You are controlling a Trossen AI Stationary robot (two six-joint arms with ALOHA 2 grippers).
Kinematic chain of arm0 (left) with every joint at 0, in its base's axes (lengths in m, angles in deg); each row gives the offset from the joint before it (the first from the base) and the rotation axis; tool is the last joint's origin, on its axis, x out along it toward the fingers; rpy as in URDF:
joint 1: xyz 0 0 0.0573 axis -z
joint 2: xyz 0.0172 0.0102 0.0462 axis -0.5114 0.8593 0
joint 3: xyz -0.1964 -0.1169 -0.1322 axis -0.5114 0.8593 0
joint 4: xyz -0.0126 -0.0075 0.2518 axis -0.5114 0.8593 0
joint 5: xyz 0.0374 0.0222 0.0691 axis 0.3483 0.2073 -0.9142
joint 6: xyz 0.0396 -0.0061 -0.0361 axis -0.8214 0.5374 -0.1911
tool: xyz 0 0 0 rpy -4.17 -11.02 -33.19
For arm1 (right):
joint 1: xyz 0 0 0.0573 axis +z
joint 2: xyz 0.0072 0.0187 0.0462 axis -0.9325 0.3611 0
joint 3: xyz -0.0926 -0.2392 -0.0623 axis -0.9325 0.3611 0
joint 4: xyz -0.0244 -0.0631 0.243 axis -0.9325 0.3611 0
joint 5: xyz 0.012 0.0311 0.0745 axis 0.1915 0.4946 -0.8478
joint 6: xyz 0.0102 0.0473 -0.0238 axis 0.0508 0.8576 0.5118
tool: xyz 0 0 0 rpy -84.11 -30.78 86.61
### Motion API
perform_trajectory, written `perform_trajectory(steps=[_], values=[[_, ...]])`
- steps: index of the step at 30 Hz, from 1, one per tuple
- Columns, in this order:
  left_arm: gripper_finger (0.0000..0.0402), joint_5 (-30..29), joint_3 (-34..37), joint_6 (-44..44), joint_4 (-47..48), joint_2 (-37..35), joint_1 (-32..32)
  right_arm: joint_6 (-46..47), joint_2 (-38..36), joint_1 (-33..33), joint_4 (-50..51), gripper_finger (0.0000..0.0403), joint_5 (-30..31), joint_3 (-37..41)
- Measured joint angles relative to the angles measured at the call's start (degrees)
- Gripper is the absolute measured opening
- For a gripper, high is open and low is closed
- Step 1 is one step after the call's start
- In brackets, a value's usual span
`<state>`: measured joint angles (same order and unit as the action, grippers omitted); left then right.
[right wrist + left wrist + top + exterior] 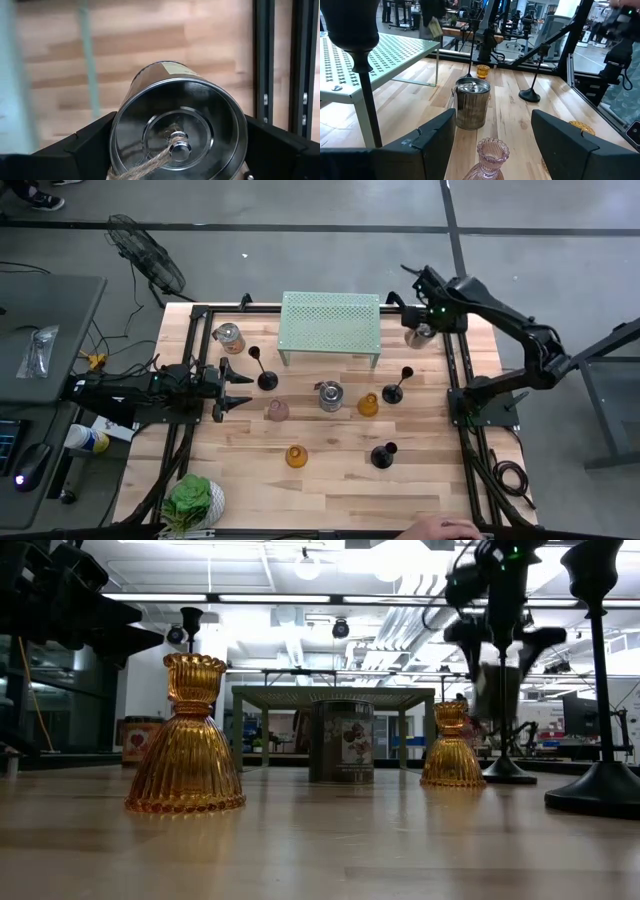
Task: Pick & Place candle stick holders
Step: Put the top right scented candle on the shelf
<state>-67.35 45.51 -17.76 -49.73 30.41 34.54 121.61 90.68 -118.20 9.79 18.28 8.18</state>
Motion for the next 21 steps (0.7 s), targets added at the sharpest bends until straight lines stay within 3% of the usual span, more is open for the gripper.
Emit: perform_trajectory(steps=[13, 21], values=[[0.0255, 0.0, 0.0, 0.0, 0.0, 0.0, 0.0, -0.7, 1.1, 2.6, 2.4, 0.0348, -0.1, -15.4], [0.0255, -0.1, 0.0, 0.0, 0.0, 0.0, 0.0, -5.5, 9.4, 4.1, 7.2, 0.0348, -0.1, -29.6]])
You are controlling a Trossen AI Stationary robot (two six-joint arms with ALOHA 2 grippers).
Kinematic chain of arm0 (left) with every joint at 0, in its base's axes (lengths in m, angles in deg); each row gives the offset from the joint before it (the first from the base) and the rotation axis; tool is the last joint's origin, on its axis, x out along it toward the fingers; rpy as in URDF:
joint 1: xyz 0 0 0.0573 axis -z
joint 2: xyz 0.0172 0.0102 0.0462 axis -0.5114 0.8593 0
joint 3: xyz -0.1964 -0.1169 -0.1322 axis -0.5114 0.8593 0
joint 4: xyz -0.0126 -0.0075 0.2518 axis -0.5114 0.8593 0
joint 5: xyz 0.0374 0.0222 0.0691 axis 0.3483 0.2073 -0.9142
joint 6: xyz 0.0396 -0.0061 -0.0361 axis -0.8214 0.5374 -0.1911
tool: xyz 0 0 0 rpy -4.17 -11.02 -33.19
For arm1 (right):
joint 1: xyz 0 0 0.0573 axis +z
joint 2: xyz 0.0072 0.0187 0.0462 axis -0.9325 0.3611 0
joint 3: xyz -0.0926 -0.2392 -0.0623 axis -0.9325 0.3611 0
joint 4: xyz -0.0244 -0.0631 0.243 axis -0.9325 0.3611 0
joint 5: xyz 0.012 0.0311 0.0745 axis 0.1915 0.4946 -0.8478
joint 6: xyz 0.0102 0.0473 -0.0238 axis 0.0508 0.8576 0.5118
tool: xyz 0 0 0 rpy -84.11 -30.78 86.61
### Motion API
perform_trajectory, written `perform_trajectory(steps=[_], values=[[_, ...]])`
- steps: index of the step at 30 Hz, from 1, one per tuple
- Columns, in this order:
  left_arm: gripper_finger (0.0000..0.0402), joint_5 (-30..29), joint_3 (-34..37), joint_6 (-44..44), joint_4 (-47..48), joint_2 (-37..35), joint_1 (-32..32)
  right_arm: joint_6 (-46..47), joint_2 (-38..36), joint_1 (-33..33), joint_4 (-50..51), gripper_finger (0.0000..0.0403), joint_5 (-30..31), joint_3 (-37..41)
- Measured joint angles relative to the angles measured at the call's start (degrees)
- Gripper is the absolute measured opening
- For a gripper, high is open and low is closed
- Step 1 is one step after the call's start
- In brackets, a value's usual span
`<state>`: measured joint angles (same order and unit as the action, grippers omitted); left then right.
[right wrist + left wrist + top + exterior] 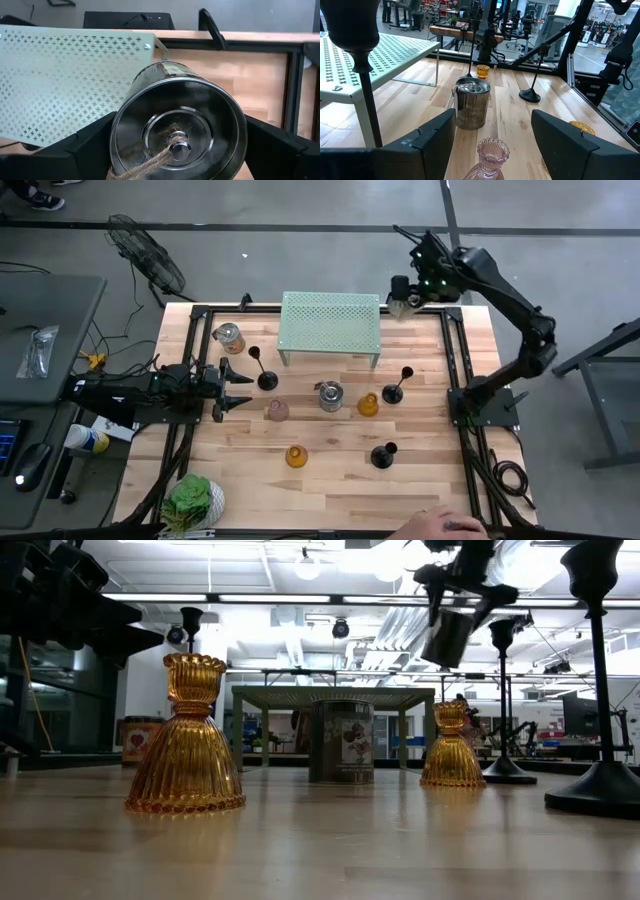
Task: Pick & Place candle stick holders
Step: Put the top right scented candle on the shelf
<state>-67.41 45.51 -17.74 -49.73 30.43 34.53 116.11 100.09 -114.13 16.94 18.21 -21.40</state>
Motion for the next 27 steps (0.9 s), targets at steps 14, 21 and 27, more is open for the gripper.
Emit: perform_trajectory(steps=[14, 21, 27], values=[[0.0255, -0.2, 0.0, 0.0, 0.0, 0.0, 0.0, -23.0, 19.9, 4.2, 10.0, 0.0348, -0.2, -25.4], [0.0255, -0.2, 0.0, 0.0, 0.0, 0.0, 0.0, -36.6, 24.5, 5.9, 11.3, 0.0348, 0.5, -28.5], [0.0255, -0.1, 0.0, 0.0, 0.0, 0.0, 0.0, -32.5, 26.4, 6.3, 10.6, 0.0348, 1.2, -28.5]])
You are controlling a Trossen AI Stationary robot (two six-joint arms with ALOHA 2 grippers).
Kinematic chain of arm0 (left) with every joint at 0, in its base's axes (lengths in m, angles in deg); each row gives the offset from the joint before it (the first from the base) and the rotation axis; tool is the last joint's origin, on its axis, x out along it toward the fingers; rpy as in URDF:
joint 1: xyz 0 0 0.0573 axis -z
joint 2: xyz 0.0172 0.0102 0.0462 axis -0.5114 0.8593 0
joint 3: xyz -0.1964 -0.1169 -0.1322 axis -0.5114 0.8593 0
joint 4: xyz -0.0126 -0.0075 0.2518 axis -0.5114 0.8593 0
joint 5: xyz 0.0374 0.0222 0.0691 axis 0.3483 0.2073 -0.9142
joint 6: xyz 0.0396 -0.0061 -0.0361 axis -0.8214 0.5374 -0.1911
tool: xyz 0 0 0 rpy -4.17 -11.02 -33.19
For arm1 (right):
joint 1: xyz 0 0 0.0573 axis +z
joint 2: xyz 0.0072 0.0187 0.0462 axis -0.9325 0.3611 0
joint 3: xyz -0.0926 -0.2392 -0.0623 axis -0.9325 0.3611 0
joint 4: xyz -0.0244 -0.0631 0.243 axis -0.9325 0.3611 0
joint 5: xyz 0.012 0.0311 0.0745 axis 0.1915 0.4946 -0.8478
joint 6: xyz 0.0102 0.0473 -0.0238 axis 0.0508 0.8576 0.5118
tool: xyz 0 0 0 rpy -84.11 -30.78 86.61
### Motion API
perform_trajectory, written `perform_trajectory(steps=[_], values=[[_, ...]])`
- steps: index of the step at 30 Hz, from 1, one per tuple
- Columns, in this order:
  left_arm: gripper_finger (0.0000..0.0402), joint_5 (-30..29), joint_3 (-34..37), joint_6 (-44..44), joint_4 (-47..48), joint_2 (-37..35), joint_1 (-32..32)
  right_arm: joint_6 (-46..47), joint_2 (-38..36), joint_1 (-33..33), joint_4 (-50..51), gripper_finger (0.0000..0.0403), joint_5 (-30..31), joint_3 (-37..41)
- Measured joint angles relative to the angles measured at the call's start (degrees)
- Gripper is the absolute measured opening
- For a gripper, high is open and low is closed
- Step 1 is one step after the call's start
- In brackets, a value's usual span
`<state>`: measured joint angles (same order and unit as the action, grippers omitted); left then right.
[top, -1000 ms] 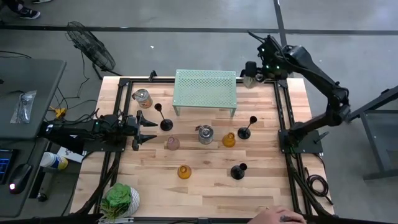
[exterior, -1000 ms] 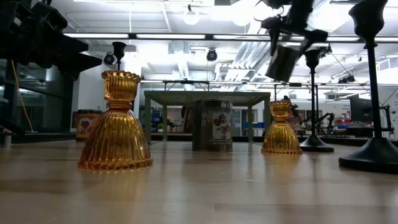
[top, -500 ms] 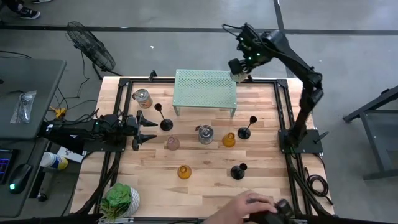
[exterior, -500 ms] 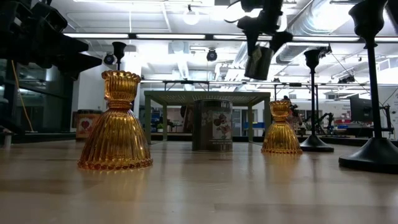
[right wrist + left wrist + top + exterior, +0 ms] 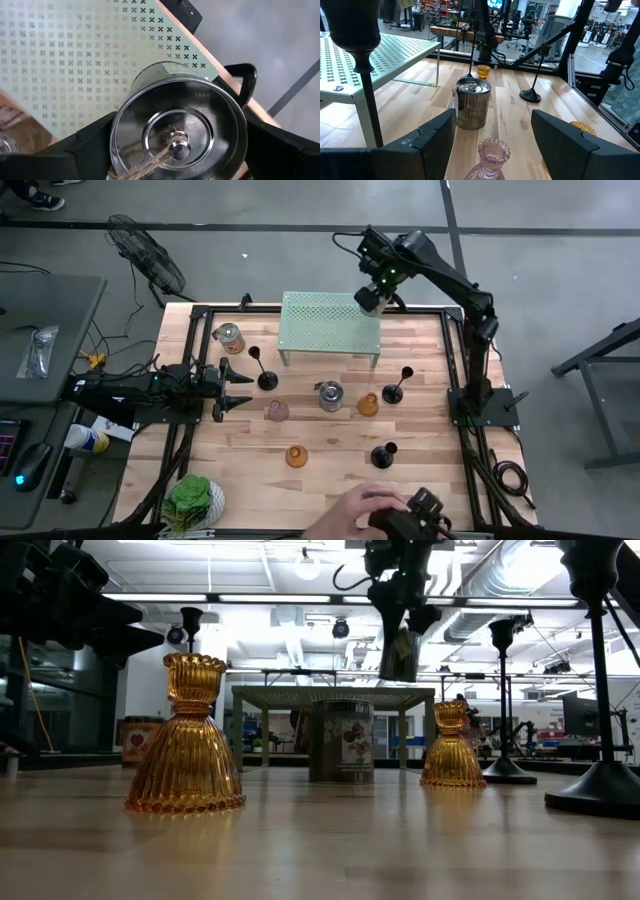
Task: Pick & Place candle stick holders
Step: Put the top right scented candle on the shelf
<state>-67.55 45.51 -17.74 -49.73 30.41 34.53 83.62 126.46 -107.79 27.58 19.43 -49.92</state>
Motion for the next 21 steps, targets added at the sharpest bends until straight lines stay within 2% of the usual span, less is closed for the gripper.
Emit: perform_trajectory(steps=[10, 21], values=[[0.0255, 0.2, 0.0, 0.0, 0.0, 0.0, 0.0, 27.1, 0.9, -0.8, -3.0, 0.0348, -0.1, 0.0], [0.0255, 0.2, 0.0, 0.0, 0.0, 0.0, 0.0, 31.7, 3.8, -1.0, -3.9, 0.0348, -2.6, 0.0]])
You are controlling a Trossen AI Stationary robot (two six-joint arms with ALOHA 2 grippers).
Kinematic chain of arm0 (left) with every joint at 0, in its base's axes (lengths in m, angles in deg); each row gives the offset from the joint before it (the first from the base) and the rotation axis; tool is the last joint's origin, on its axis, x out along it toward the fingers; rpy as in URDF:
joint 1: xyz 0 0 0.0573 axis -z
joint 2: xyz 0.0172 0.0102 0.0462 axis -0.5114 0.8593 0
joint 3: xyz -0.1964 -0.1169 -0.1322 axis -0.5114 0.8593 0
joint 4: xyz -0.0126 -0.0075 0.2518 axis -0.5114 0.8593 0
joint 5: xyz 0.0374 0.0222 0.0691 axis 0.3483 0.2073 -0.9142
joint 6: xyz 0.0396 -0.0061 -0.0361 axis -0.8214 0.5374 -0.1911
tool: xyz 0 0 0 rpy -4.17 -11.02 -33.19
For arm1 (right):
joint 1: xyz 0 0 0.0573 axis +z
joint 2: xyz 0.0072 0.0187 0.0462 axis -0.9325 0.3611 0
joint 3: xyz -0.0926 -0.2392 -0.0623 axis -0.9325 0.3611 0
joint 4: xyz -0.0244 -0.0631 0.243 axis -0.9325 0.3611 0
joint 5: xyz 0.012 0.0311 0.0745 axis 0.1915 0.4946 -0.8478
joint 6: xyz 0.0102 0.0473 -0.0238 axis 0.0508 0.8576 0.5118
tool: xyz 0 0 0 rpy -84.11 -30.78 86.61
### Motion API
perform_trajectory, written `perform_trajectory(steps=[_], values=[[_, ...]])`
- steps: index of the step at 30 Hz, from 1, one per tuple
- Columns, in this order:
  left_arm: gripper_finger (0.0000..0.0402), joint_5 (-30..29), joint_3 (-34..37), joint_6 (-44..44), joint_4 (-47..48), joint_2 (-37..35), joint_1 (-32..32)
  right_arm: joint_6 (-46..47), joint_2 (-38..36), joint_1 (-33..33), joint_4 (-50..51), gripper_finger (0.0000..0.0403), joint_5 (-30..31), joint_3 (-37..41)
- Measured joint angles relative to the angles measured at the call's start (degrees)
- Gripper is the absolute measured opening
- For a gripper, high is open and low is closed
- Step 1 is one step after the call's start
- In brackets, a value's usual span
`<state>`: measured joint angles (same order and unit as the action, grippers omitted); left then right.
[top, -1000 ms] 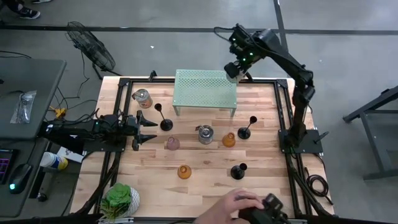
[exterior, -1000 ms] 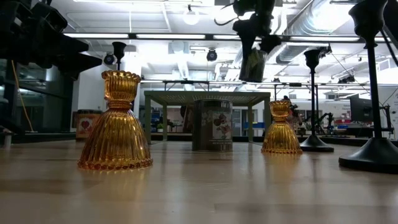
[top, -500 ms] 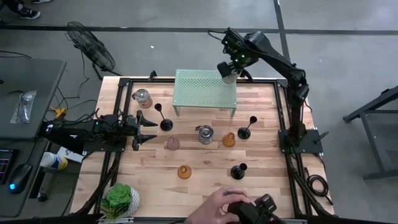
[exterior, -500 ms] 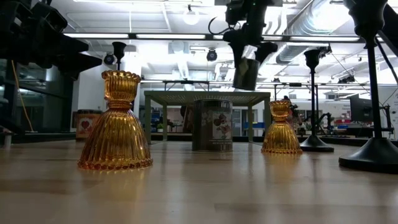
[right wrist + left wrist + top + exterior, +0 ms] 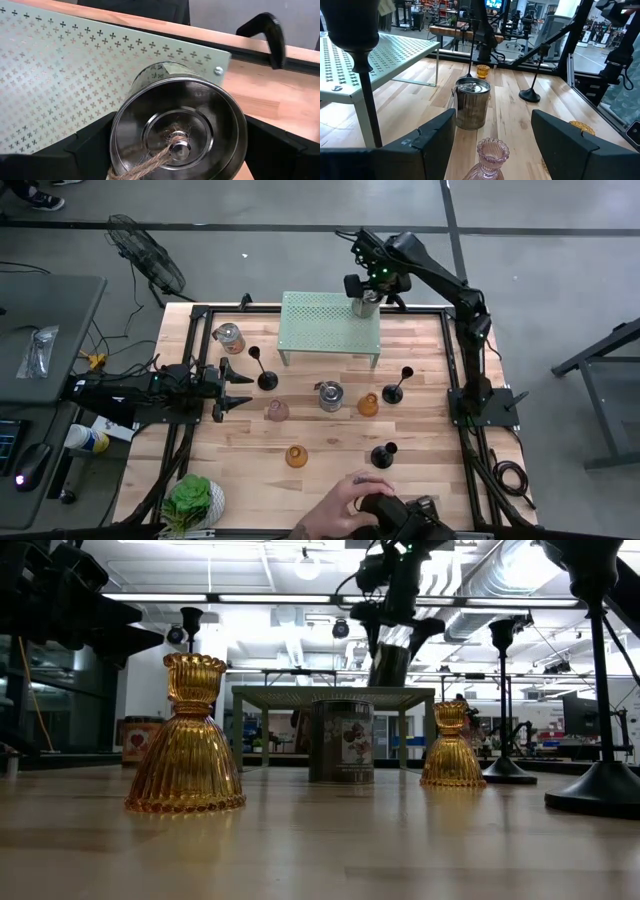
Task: Pick & Place candle stick holders
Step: Put the top right scented candle on the shelf
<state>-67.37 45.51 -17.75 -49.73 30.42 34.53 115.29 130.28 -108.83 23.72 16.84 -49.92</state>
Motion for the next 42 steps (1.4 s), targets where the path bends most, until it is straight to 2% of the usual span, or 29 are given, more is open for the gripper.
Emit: perform_trajectory(steps=[24, 33, 42], values=[[0.0255, 0.0, 0.0, 0.0, 0.0, 0.0, 0.0, -2.6, 1.6, -0.2, 0.1, 0.0352, 2.6, 0.0], [0.0255, 0.0, 0.0, 0.0, 0.0, 0.0, 0.0, -3.3, 1.7, -0.2, -0.2, 0.0376, 2.8, 0.0], [0.0255, -0.1, 0.0, 0.0, 0.0, 0.0, 0.0, -3.5, 1.7, -0.2, -1.7, 0.0379, 2.7, 0.0]])
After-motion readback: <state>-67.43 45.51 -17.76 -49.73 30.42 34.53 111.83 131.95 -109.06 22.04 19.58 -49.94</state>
